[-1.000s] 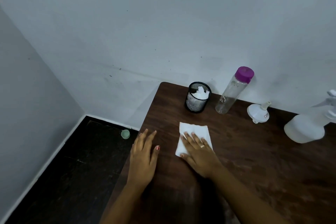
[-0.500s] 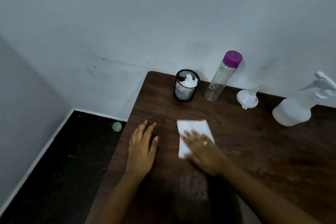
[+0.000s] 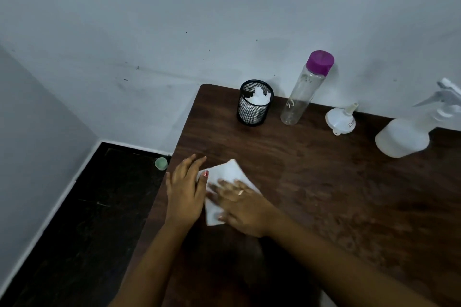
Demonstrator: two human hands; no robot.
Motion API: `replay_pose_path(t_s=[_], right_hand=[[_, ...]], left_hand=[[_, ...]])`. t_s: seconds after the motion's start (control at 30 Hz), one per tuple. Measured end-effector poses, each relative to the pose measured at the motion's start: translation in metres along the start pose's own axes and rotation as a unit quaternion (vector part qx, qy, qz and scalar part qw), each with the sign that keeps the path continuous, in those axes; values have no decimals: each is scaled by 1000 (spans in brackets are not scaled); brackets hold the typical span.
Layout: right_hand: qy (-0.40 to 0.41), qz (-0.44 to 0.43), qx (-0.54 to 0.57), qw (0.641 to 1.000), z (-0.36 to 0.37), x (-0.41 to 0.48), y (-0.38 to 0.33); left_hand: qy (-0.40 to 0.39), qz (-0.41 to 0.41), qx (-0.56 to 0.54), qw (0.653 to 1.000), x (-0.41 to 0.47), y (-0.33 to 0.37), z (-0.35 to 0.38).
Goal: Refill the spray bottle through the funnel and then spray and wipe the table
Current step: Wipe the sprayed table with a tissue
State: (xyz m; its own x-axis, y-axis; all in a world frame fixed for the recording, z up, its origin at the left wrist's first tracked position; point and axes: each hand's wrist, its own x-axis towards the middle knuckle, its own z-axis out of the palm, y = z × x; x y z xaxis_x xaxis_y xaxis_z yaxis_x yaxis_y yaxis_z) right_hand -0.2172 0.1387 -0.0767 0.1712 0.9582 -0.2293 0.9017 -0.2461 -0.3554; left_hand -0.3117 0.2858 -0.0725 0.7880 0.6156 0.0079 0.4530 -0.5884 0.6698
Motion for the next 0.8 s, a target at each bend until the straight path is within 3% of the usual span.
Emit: replay_pose_path(t_s=[0.2, 0.27, 0.43, 0.5, 0.6, 0.67, 0.73, 0.8], right_hand=[[56, 256, 21, 965, -14, -31, 46], [58, 248, 44, 966, -13, -34, 38], [28, 90, 43, 995, -8, -81, 48], [63, 134, 68, 987, -10, -101, 71], [128, 292, 85, 944, -11, -111, 99], [148, 343, 97, 922, -6, -101, 86], [142, 304, 126, 933, 6, -90, 56], [96, 178, 147, 968, 21, -93, 24]], left_hand=[[-21, 13, -7, 1000, -1, 20, 17], [-37, 36, -10, 999, -1, 28, 24], [-59, 71, -9, 996, 0, 46, 37], [-58, 80, -13, 995, -2, 55, 42], [-67, 89, -17, 994, -8, 69, 50], [-73, 93, -20, 993, -11, 79, 57], [-77, 100, -20, 992, -15, 87, 63], [-78, 106, -18, 991, -18, 92, 67]])
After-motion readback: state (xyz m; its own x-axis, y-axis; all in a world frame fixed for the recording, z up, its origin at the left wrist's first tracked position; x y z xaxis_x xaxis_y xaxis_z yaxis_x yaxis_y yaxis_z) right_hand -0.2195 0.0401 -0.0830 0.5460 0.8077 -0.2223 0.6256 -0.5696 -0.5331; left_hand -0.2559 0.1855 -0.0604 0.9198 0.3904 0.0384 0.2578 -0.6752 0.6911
